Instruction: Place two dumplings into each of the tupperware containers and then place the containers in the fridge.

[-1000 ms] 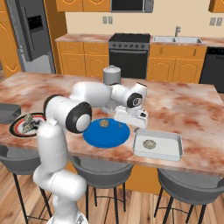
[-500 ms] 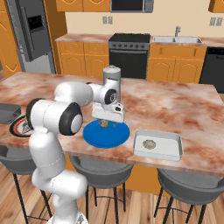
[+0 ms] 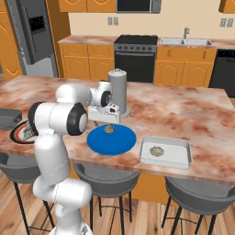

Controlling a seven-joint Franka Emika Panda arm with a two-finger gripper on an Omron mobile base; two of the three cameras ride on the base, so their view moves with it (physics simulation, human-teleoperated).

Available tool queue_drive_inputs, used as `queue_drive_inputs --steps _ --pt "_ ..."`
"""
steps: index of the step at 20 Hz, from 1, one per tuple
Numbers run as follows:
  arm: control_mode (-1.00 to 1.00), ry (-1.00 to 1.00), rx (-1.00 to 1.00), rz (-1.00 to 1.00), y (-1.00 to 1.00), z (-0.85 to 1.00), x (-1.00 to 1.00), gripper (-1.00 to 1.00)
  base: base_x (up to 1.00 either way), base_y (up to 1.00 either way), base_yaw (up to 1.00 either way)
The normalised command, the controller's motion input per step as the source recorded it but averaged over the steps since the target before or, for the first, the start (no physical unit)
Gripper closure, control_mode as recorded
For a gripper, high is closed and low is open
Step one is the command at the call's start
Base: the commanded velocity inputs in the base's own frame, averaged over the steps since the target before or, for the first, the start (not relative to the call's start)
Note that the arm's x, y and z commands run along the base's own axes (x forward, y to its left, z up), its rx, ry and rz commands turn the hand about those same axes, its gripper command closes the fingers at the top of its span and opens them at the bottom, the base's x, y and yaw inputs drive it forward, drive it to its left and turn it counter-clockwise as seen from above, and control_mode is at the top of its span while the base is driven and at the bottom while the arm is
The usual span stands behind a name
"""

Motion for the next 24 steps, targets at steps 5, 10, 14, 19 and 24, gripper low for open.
queue_drive_inputs --steps 5,10,14,19,24 --pt "-1.00 0.00 0.00 0.00 0.00 -0.24 0.36 -1.00 0.00 0.00 0.00" --pt "-1.00 0.00 0.00 0.00 0.00 -0.37 0.18 -1.00 0.00 0.00 0.00" --pt "-1.00 -0.02 0.00 0.00 -0.13 -0.03 0.02 -1.00 0.00 0.00 0.00" --pt "-1.00 -0.04 0.00 0.00 -0.11 -0.14 0.00 -1.00 0.00 0.00 0.00" --pt "-1.00 -0.01 0.00 0.00 0.00 -0.22 0.11 -1.00 0.00 0.00 0.00"
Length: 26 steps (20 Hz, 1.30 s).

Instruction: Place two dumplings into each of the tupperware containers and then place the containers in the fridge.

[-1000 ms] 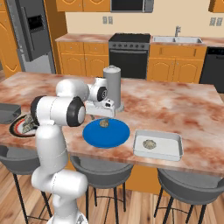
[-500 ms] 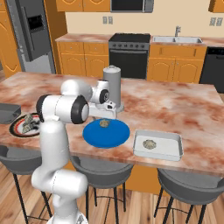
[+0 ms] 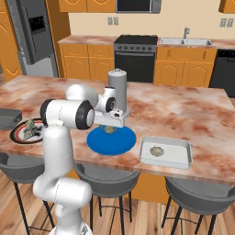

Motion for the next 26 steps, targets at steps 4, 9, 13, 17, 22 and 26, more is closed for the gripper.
queue_drive_inputs --steps 4,9,13,17,22,26 --pt "-1.00 0.00 0.00 0.00 0.00 -0.15 0.00 -1.00 0.00 0.00 0.00" --pt "-1.00 0.01 0.00 0.00 0.00 -0.04 0.00 1.00 0.00 0.00 0.00" --pt "-1.00 0.02 0.00 0.00 0.00 0.00 0.00 1.00 0.00 0.00 0.00" --pt "-1.00 0.06 -0.01 0.00 -0.16 0.13 0.01 1.00 0.00 0.00 0.00" --pt "-1.00 0.11 0.00 0.00 -0.74 0.40 -0.04 1.00 0.00 0.00 0.00" --pt "-1.00 0.09 0.00 0.00 -1.00 0.22 -0.28 1.00 0.00 0.00 0.00"
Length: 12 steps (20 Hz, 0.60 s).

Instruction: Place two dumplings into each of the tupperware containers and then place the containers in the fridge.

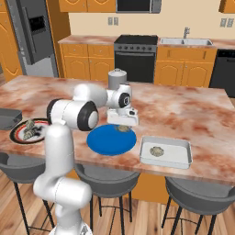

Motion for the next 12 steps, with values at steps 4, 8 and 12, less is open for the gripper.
queue_drive_inputs --steps 4,8,12 --pt "-1.00 0.11 0.00 0.00 -1.00 0.08 -0.20 1.00 0.00 0.00 0.00" --pt "-1.00 0.12 0.00 0.00 -1.00 0.04 -0.27 1.00 0.00 0.00 0.00" --pt "-1.00 0.15 0.00 -0.01 -1.00 0.11 -0.48 1.00 0.00 0.00 0.00"
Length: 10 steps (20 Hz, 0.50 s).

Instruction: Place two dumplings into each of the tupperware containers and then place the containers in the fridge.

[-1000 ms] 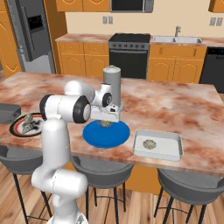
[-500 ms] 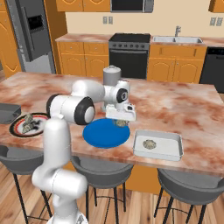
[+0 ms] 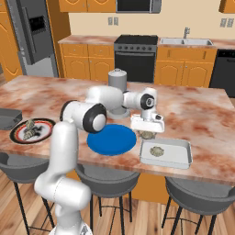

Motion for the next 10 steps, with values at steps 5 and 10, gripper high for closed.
queue_drive_inputs --steps 5,10 --pt "-1.00 0.13 0.00 -0.05 -0.90 0.00 -0.43 1.00 0.00 0.00 0.00" --pt "-1.00 0.01 0.06 0.00 -0.50 -0.25 -0.09 1.00 0.00 0.00 0.00"
